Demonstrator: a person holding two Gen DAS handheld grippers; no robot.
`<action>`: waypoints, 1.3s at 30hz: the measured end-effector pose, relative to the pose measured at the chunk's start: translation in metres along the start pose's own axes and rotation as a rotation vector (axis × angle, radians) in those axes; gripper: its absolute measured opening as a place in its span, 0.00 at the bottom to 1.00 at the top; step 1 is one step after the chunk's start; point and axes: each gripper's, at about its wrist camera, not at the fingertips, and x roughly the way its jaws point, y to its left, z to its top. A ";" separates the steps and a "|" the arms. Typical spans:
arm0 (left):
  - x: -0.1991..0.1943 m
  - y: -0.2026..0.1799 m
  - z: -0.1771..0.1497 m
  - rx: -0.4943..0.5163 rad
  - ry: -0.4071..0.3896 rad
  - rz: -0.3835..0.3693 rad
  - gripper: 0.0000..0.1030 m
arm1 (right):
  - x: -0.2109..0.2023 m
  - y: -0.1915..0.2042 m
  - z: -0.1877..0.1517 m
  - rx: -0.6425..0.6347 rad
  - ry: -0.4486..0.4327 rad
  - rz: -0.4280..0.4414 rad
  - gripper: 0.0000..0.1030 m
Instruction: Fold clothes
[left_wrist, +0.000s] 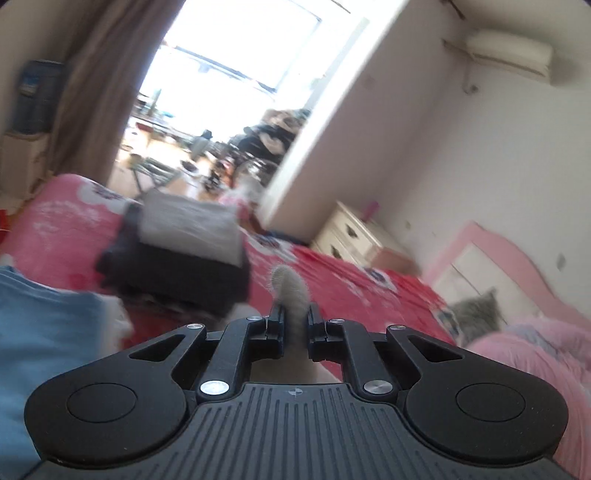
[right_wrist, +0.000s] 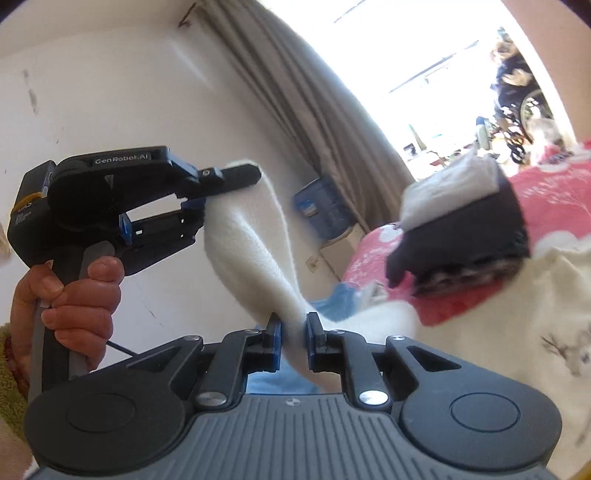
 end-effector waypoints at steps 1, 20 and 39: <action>0.016 -0.016 -0.014 0.023 0.057 -0.031 0.09 | -0.022 -0.014 -0.009 0.042 0.007 -0.027 0.21; 0.076 0.008 -0.241 -0.377 0.506 0.047 0.36 | -0.138 -0.186 -0.057 0.280 0.340 -0.253 0.49; 0.119 0.026 -0.275 -0.538 0.494 0.039 0.07 | -0.078 -0.188 -0.066 0.106 0.711 -0.312 0.07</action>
